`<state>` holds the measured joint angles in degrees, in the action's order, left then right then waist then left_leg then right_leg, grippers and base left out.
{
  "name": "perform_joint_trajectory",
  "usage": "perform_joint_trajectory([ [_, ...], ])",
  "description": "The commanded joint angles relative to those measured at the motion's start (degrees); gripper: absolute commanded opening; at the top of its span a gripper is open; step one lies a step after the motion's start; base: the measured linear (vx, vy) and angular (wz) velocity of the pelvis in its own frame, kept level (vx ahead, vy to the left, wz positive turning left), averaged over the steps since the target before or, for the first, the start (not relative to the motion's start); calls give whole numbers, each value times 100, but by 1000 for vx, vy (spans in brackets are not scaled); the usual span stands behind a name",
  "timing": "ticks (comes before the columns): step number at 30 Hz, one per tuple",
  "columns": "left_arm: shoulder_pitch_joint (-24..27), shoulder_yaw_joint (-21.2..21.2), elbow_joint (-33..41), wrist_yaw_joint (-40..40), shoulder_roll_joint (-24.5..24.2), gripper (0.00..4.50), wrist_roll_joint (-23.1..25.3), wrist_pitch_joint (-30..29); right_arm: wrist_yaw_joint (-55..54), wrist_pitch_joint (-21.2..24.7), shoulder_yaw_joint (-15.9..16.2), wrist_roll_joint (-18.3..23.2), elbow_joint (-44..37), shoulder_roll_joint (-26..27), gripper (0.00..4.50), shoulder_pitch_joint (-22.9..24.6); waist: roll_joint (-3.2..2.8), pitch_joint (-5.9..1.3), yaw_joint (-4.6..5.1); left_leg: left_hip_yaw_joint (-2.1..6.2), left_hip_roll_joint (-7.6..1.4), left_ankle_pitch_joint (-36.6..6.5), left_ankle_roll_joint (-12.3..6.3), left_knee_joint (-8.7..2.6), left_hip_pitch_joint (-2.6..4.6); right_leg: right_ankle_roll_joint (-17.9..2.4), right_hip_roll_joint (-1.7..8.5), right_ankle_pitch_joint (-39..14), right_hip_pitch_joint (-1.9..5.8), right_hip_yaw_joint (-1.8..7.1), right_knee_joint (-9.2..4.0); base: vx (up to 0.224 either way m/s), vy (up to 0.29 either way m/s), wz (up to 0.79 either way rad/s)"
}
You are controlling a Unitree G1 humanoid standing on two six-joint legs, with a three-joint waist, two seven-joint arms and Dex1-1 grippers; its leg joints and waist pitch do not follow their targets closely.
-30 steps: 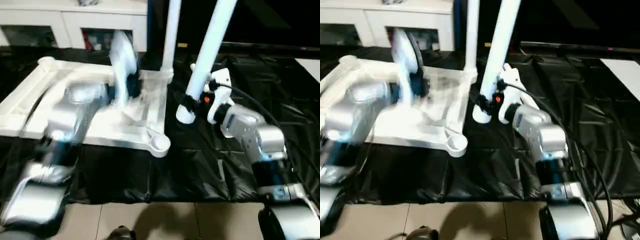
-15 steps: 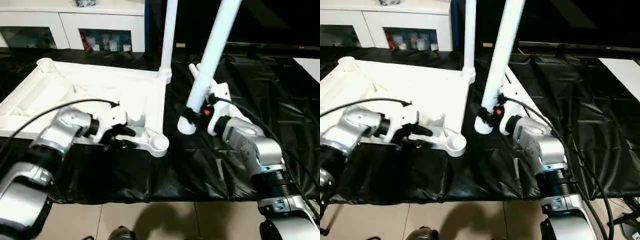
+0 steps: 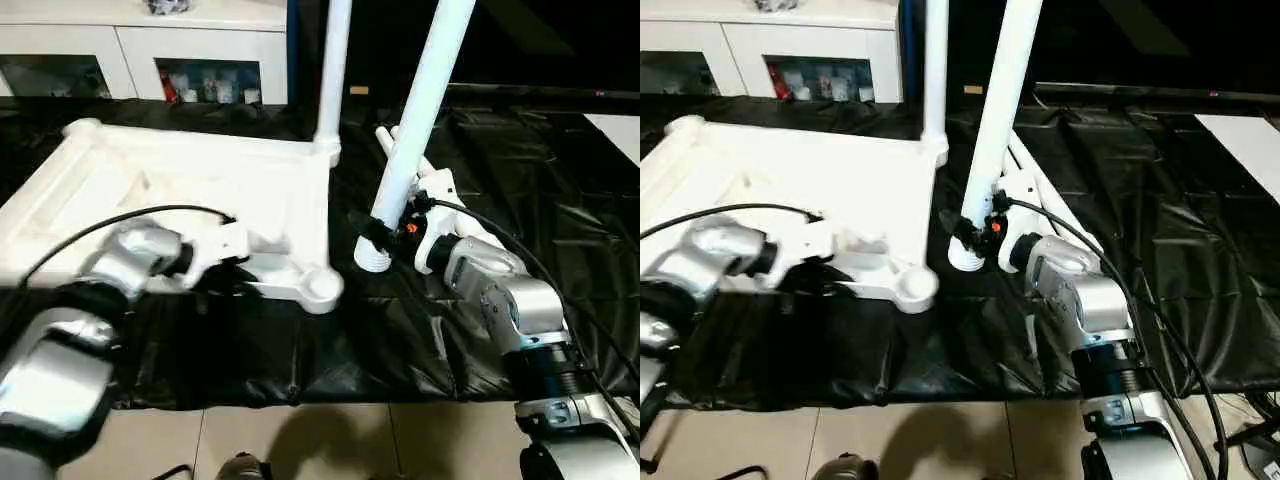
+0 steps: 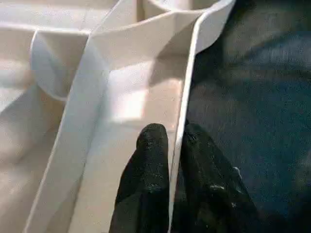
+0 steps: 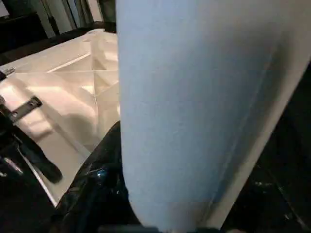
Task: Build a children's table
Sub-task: Insert table leg to table base
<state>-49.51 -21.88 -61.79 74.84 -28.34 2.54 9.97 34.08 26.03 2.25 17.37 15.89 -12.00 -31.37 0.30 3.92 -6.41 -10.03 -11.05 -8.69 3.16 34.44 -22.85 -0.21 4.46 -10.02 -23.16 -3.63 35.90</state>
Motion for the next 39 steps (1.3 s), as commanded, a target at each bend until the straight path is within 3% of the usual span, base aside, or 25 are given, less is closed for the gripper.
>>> perform_joint_trajectory([
  [1, 31, 129, 190, -13, 234, 23, -199, -364, 5, -110, 38, -69, 20, 29, 191, -86, -131, -499, -12, 69, -208, -1761, 435, -431, 229, -1509, 433, -737, 255, 250, -355, 0, 0, 0],
  [5, 90, 201, 304, -348, 532, 5, -214, -559, 48, -133, 76, -100, 64, 20, 191, -126, -111, -502, -22, 63, -211, -1664, 331, -418, 220, -1540, 435, -679, 274, 249, -364, 0, 0, 0],
  [6, 143, 232, 434, -468, 688, 5, -260, -659, 60, -133, 79, -100, 76, 12, 191, -139, -70, -499, -21, 61, -204, -1622, 291, -417, 207, -1520, 435, -727, 288, 247, -362, 0, 0, 0],
  [8, 261, 275, 710, -629, 886, 1, -264, -758, 116, -155, 126, -159, 122, -41, 191, -153, -54, -490, -19, 60, -208, -1607, 255, -418, 208, -1464, 436, -859, 282, 250, -386, 0, 0, 0],
  [13, 443, 328, 1103, -880, 1041, 0, -243, -852, 176, -232, 154, -254, 259, -146, 191, -183, -69, -487, -37, 63, -211, -1559, 197, -416, 202, -1325, 434, -1178, 273, 251, -423, 0, 0, 0],
  [21, 699, 513, 1410, -902, 1025, 0, -358, -892, 301, -303, 187, -370, 503, -222, 191, -289, -80, -498, -10, 59, -192, -1520, 149, -410, 185, -1245, 418, -1233, 271, 242, -436, 0, 0, 0],
  [22, 709, 531, 1410, -877, 1014, 45, -373, -931, 309, -311, 193, -378, 525, -223, 191, -294, -84, -500, -9, 59, -190, -1486, 130, -409, 180, -1240, 418, -1242, 272, 244, -435, 0, 0, 0],
  [28, 784, 563, 1296, -861, 885, 85, -290, -803, 373, -369, 217, -375, 648, -223, 191, -348, -90, -504, -3, 61, -199, -1539, 121, -418, 185, -1247, 410, -1189, 259, 239, -434, 0, 0, 0],
  [30, 778, 607, 1245, -828, 861, 48, -293, -795, 405, -376, 218, -390, 678, -214, 191, -358, -85, -500, -2, 58, -197, -1535, 119, -417, 183, -1228, 414, -1240, 258, 242, -440, 0, 0, 0],
  [33, 776, 644, 1192, -786, 846, 52, -263, -801, 479, -362, 243, -406, 700, -206, 191, -370, -94, -493, 3, 60, -200, -1571, 142, -424, 186, -1216, 410, -1325, 249, 241, -446, 0, 0, 0],
  [34, 776, 643, 1188, -787, 843, 14, -261, -801, 483, -360, 247, -405, 698, -205, 191, -370, -93, -492, 5, 60, -199, -1604, 151, -425, 190, -1209, 411, -1356, 249, 241, -449, 0, 0, 0],
  [39, 778, 635, 1140, -742, 812, 2, -274, -880, 585, -280, 285, -345, 624, -220, 191, -360, -90, -493, 1, 65, -206, -1595, 142, -430, 185, -1210, 415, -1331, 250, 243, -443, 0, 0, 0],
])
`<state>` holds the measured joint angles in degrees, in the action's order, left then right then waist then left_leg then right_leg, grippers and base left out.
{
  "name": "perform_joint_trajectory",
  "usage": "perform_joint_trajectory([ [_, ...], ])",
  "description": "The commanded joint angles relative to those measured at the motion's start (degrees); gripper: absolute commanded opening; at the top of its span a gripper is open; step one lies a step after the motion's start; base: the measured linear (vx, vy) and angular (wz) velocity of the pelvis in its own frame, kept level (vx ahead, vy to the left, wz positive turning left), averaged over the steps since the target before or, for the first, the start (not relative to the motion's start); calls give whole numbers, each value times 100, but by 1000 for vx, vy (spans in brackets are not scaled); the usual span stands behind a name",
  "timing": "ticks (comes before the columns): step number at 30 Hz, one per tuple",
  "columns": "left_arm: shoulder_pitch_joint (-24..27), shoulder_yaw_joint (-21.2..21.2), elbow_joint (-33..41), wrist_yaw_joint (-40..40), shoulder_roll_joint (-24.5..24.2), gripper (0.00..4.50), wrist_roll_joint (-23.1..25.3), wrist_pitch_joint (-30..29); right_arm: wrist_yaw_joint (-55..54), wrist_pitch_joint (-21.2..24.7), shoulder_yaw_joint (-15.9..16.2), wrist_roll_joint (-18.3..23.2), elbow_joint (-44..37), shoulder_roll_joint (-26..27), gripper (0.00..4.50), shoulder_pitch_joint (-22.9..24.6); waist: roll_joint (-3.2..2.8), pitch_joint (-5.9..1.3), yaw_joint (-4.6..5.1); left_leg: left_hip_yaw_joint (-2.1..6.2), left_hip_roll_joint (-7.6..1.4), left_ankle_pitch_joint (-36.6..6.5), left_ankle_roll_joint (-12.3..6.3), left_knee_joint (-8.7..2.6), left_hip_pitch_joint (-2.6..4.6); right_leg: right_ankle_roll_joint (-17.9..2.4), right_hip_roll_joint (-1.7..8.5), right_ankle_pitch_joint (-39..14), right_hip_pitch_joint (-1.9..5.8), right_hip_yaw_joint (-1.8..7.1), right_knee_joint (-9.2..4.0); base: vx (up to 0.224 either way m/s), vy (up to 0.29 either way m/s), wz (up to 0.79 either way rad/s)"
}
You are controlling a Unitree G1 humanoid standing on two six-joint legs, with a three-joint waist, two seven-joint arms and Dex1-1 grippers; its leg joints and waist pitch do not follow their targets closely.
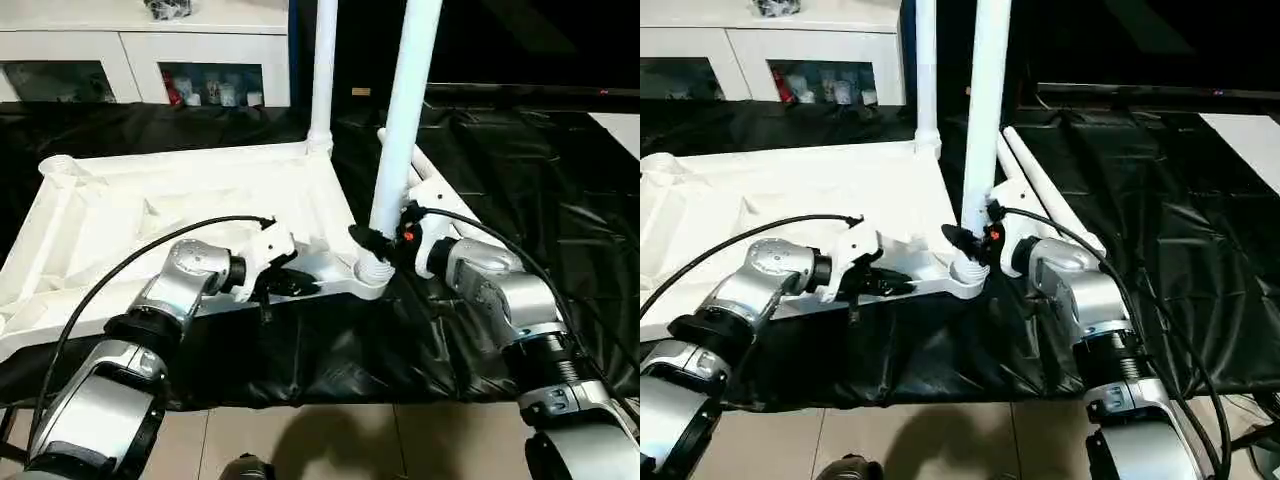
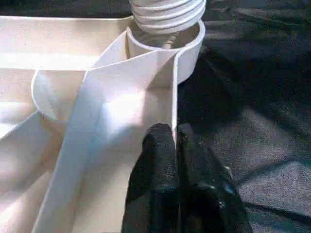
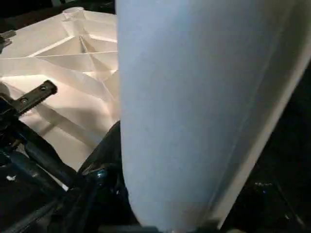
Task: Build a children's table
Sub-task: Insert table leg to table base
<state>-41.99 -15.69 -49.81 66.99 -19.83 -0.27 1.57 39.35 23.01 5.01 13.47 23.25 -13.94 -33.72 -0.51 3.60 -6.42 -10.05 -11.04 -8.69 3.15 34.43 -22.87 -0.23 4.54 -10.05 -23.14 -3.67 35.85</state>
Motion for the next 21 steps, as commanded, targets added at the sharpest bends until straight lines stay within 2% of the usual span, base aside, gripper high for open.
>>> perform_joint_trajectory([
  [1, 30, 11, -63, 61, -47, 0, 24, -20, 101, 30, 17, 52, -119, -31, 191, -123, -2, -463, 4, 66, -210, -1572, 139, -429, 187, -1215, 409, -1302, 249, 247, -438, 0, 0, 0],
  [4, 37, -3, -75, 99, -57, 0, 75, 8, 151, 41, 27, 44, -113, -34, 191, -120, -6, -458, 10, 62, -206, -1595, 133, -429, 188, -1235, 407, -1295, 246, 247, -438, 0, 0, 0],
  [5, 65, -81, -55, 98, -83, 0, 178, 72, 166, 55, 23, 42, -67, -22, 191, -109, 16, -456, 11, 60, -206, -1593, 128, -429, 184, -1229, 409, -1317, 251, 248, -441, 0, 0, 0],
  [8, 78, -103, -39, 105, -84, 0, 197, 77, 171, 34, 31, 22, -9, -10, 191, -104, 0, -455, 10, 64, -212, -1602, 134, -433, 190, -1192, 415, -1416, 241, 249, -453, 0, 0, 0],
  [13, 123, -108, 170, 303, -13, 0, 84, 66, 134, -71, -36, 21, 383, 137, 191, -212, -10, -466, 13, 64, -219, -1572, 137, -431, 189, -1283, 423, -1286, 239, 246, -434, 0, 0, 0],
  [19, 124, -87, 311, 442, 8, 0, 26, 40, 208, -76, -43, 20, 717, 220, 191, -273, -5, -457, 16, 61, -218, -1630, 153, -440, 191, -1253, 417, -1348, 240, 250, -436, 0, 0, 0],
  [20, 127, -76, 353, 481, 9, 0, -2, 23, 235, -72, -34, 23, 763, 234, 191, -253, 19, -458, 20, 58, -218, -1610, 144, -440, 186, -1256, 419, -1332, 244, 250, -434, 0, 0, 0],
  [21, 129, -65, 377, 479, 9, 0, -10, 18, 247, -94, -27, 12, 801, 244, 191, -237, 5, -454, 17, 59, -216, -1598, 133, -438, 184, -1262, 423, -1355, 243, 248, -438, 0, 0, 0],
])
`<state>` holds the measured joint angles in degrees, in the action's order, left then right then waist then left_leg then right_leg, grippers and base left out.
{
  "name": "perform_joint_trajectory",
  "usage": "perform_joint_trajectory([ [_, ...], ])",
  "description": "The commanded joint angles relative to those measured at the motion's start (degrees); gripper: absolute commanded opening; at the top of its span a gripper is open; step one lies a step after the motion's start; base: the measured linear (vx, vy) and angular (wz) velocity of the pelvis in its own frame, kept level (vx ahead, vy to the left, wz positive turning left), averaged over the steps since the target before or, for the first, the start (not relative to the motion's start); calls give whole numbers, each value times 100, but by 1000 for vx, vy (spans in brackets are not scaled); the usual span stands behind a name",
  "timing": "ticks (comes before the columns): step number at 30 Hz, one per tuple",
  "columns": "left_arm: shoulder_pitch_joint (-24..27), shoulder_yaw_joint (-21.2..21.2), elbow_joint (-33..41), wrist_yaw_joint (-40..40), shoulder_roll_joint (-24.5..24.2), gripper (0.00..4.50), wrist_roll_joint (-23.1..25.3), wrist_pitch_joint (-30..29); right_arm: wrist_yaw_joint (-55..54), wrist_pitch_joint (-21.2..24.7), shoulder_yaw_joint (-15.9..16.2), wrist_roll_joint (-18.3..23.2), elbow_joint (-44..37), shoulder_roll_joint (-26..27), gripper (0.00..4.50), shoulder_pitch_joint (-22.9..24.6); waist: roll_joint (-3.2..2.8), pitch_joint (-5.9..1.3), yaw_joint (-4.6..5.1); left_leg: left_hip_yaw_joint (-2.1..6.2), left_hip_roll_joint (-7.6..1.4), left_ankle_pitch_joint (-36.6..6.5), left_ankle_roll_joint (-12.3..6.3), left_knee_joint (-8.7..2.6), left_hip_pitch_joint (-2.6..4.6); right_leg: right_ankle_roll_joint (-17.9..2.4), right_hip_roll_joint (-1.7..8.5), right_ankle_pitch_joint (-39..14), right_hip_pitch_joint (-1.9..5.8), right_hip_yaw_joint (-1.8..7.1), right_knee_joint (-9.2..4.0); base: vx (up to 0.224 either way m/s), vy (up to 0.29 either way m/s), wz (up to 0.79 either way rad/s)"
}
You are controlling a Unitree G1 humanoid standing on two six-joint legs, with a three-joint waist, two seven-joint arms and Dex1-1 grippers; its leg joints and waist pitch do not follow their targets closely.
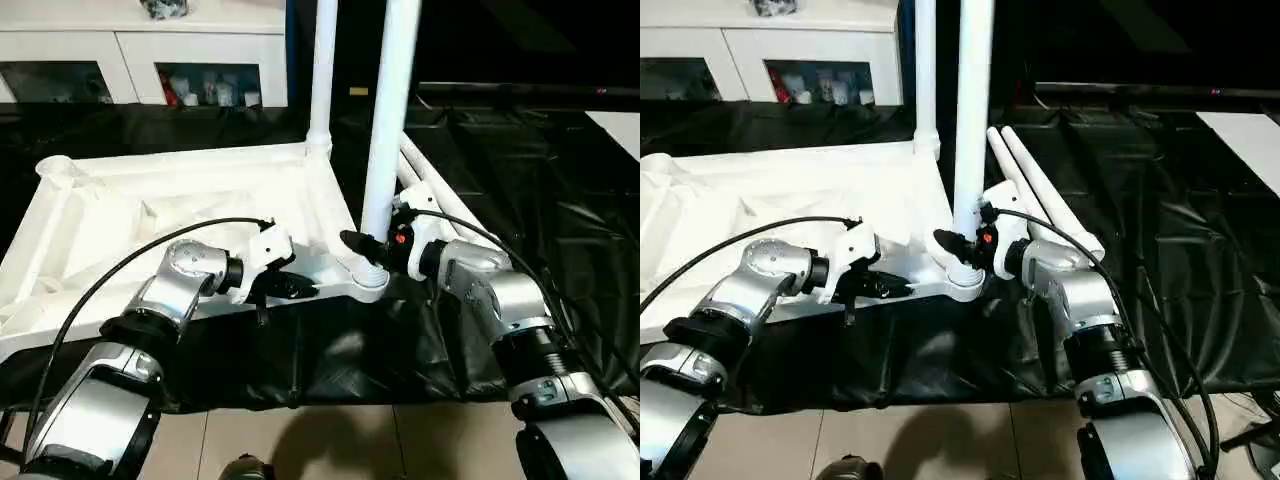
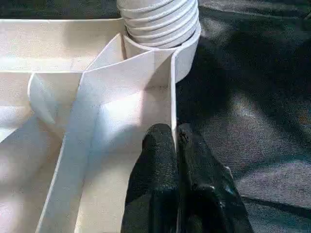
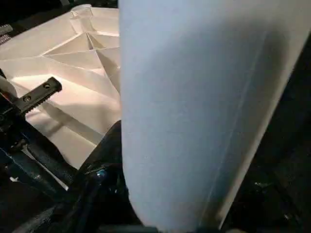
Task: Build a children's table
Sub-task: Insert table leg to table base
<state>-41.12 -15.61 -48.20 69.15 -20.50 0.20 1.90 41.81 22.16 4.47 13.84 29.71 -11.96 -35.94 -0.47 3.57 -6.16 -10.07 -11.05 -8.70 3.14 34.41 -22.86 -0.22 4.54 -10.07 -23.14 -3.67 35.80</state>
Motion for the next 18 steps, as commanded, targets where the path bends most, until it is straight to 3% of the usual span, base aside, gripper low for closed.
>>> perform_joint_trajectory([
  [1, 46, -66, 232, 252, 75, 0, -55, -22, 8, -18, 27, -30, 178, 51, 191, -6, -1, -452, -1, 59, -220, -1593, 131, -437, 186, -1262, 420, -1344, 237, 248, -430, 0, 0, 0],
  [11, 56, 29, 282, 109, 81, 0, -75, -76, 61, -67, -264, 241, 66, 105, 191, 450, 12, -457, -15, 56, -225, -1573, 96, -443, 191, -1256, 423, -1295, 239, 250, -437, 0, 0, 0],
  [16, 43, 77, 262, 11, 105, 0, -80, -103, -78, -479, -623, 441, -1, 285, 191, 931, 9, -452, -29, 62, -229, -1707, 95, -456, 202, -1228, 437, -1455, 224, 251, -465, 0, 0, 0],
  [17, 38, 79, 255, 5, 108, 0, -77, -100, -133, -574, -681, 451, 14, 316, 191, 975, 3, -452, -27, 64, -232, -1709, 103, -456, 201, -1232, 443, -1480, 220, 253, -471, 0, 0, 0],
  [18, 19, 81, 236, -9, 116, 0, -70, -94, -198, -725, -759, 457, 36, 358, 191, 1032, -48, -450, -27, 73, -229, -1752, 125, -459, 201, -1230, 442, -1513, 216, 253, -467, 0, 0, 0],
])
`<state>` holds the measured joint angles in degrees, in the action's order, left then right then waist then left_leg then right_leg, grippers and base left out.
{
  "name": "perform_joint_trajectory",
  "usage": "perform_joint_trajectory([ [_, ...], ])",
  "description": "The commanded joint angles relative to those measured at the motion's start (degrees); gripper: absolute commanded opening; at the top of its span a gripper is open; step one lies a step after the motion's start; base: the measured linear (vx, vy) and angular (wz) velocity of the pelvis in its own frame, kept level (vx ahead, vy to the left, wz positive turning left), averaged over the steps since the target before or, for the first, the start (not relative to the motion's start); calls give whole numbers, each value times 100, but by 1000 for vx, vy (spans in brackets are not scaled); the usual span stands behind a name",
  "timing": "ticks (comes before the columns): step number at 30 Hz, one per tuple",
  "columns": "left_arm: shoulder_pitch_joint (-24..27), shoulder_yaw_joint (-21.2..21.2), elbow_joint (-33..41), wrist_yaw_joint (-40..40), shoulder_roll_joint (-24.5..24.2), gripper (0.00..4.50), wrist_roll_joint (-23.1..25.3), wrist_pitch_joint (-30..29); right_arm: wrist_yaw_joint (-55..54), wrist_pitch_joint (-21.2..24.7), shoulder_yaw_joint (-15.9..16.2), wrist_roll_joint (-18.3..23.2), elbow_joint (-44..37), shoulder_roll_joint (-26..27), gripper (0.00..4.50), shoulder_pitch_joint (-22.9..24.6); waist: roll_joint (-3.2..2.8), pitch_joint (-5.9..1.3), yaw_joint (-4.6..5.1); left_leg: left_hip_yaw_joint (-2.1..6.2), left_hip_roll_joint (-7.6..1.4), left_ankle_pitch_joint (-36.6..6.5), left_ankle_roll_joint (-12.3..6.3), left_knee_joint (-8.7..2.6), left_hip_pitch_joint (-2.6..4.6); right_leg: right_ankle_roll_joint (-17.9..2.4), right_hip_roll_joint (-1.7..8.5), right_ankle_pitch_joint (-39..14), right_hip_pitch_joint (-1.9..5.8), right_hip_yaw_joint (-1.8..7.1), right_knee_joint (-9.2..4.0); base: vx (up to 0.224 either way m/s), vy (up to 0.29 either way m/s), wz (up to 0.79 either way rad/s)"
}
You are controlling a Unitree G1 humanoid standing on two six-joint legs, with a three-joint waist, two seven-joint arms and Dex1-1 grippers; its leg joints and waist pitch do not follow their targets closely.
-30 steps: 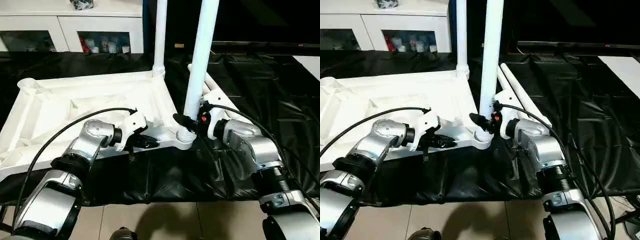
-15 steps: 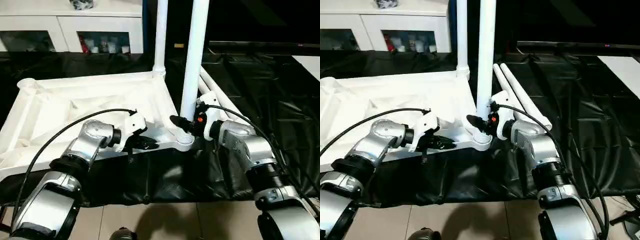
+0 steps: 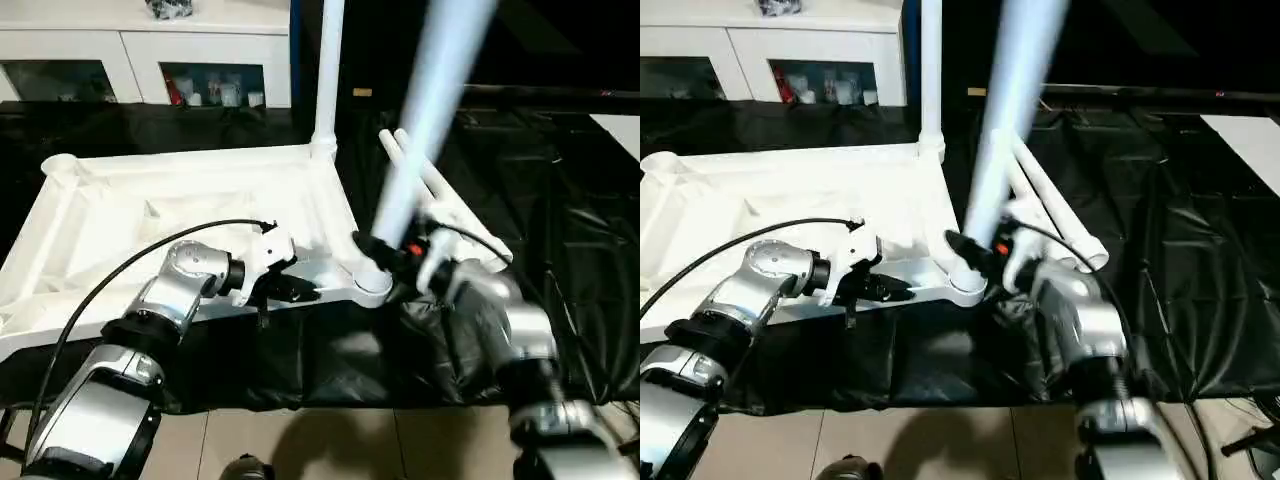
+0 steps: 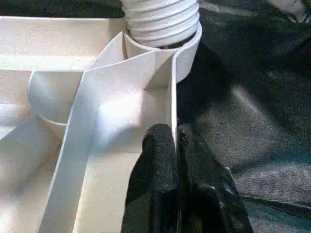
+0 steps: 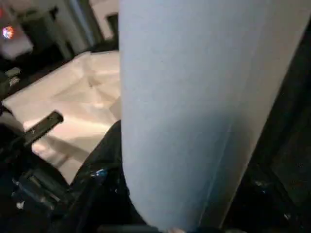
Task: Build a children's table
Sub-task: Insert table leg to table base
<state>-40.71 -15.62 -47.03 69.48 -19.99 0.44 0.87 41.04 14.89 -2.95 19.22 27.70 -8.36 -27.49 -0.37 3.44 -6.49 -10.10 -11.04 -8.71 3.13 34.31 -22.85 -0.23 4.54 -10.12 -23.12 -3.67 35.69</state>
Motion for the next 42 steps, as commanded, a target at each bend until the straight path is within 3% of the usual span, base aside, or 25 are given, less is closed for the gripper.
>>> perform_joint_trajectory([
  [1, -36, 87, 102, -60, 72, 0, -90, 11, -137, -79, -41, -79, 230, 18, 191, 231, -37, -430, 19, 74, -231, -1837, 145, -459, 205, -1216, 429, -1563, 205, 250, -474, 0, 0, 0],
  [8, -77, 113, 52, -124, 87, 0, -49, 21, -62, -427, 16, -164, -29, -17, 191, 593, -24, -425, 7, 84, -233, -1903, 129, -478, 201, -1160, 434, -1666, 212, 252, -488, 0, 0, 0],
  [14, -60, 105, 42, -147, 49, 0, -5, 60, -16, -640, 378, -562, -367, -294, 191, 777, 3, -414, 0, 81, -226, -1893, 105, -477, 198, -1106, 442, -1824, 210, 256, -509, 0, 0, 0],
  [21, -24, 86, 82, -107, 15, 0, 25, 78, 103, -458, 816, -905, -398, -527, 191, 582, -10, -401, 15, 87, -226, -1986, 115, -483, 203, -1041, 435, -1994, 192, 258, -535, 0, 0, 0],
  [28, -31, 40, 88, 0, -30, 0, 60, 129, 605, -264, 1276, -1119, -193, -714, 190, 310, -12, -412, 27, 89, -228, -1975, 114, -480, 193, -1079, 424, -1840, 209, 257, -517, 0, 0, 0],
  [32, -68, 14, 76, 177, -77, 0, 47, 259, 888, -339, 1426, -1127, -117, -775, 190, 284, 4, -422, 23, 84, -230, -1833, 73, -477, 179, -1153, 417, -1546, 230, 255, -485, 0, 0, 0],
  [34, -102, 15, 61, 303, -103, 0, 16, 331, 1033, -388, 1475, -1089, -103, -785, 190, 301, -18, -433, 15, 77, -234, -1747, 33, -472, 184, -1214, 414, -1341, 233, 251, -472, 0, 0, 0],
  [42, -262, -144, -31, 1116, -290, 0, 2, 582, 1844, -516, 1664, -877, -230, -882, 190, 413, -27, -411, 2, 74, -251, -2042, 68, -502, 210, -1280, 412, -1518, 224, 246, -490, 0, 0, 0],
])
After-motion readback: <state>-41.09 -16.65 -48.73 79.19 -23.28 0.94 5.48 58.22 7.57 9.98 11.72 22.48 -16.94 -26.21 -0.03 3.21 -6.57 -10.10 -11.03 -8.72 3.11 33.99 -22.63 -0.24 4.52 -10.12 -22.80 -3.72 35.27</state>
